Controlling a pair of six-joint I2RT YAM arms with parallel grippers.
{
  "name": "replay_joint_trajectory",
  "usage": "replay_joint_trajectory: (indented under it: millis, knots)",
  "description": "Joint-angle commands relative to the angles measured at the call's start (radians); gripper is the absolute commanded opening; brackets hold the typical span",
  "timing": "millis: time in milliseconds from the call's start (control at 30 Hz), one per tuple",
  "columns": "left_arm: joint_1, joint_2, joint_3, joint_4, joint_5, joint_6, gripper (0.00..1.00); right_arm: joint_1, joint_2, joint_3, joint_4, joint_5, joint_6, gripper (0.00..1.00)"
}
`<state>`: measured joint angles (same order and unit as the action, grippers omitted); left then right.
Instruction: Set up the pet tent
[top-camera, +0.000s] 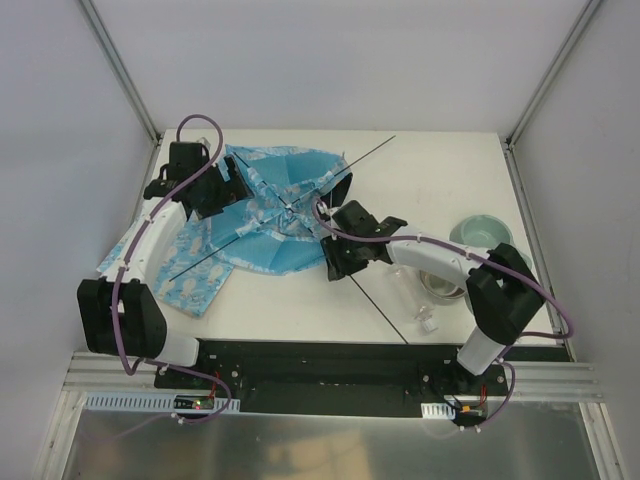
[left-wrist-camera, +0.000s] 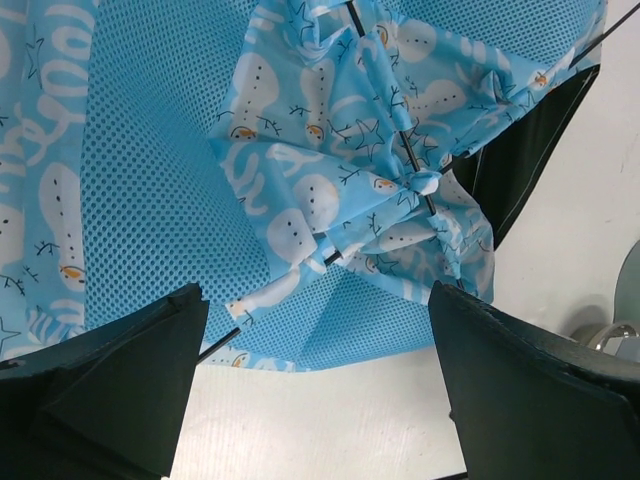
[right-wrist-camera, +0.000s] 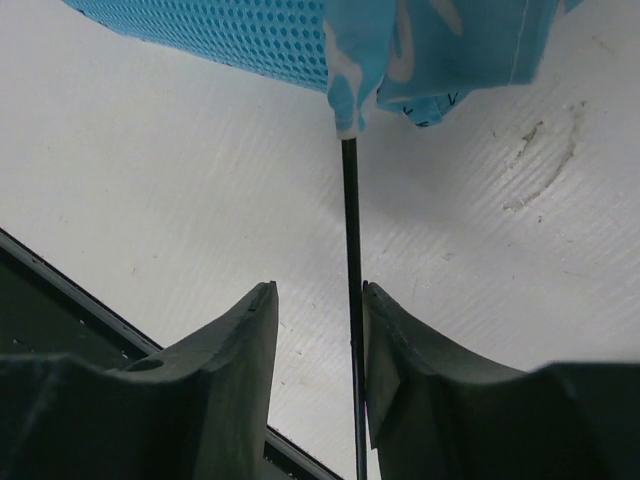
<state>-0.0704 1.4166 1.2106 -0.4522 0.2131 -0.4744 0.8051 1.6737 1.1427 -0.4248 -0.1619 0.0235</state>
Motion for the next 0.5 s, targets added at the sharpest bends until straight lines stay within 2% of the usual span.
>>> replay_joint_trajectory:
  millis: [0, 167, 300, 367, 467]
  knots:
    - [0.003, 0.037, 0.078, 0.030, 0.017, -0.047, 0.96, 0.032, 0.012, 0.000, 0.086, 0.062, 0.026, 0.41]
    - [0.001, 0.149, 0.165, 0.032, -0.031, -0.203, 0.94, 0.063, 0.018, 0.005, 0.112, 0.093, 0.039, 0.33]
    - [-0.008, 0.289, 0.254, 0.032, -0.041, -0.308, 0.88, 0.072, 0.021, 0.005, 0.124, 0.127, 0.041, 0.30]
    - [-0.011, 0.359, 0.294, 0.033, -0.047, -0.343, 0.84, 0.075, 0.023, 0.006, 0.121, 0.133, 0.041, 0.29]
    - [-0.028, 0.438, 0.346, 0.073, -0.079, -0.310, 0.81, 0.082, 0.018, 0.008, 0.107, 0.145, 0.044, 0.27]
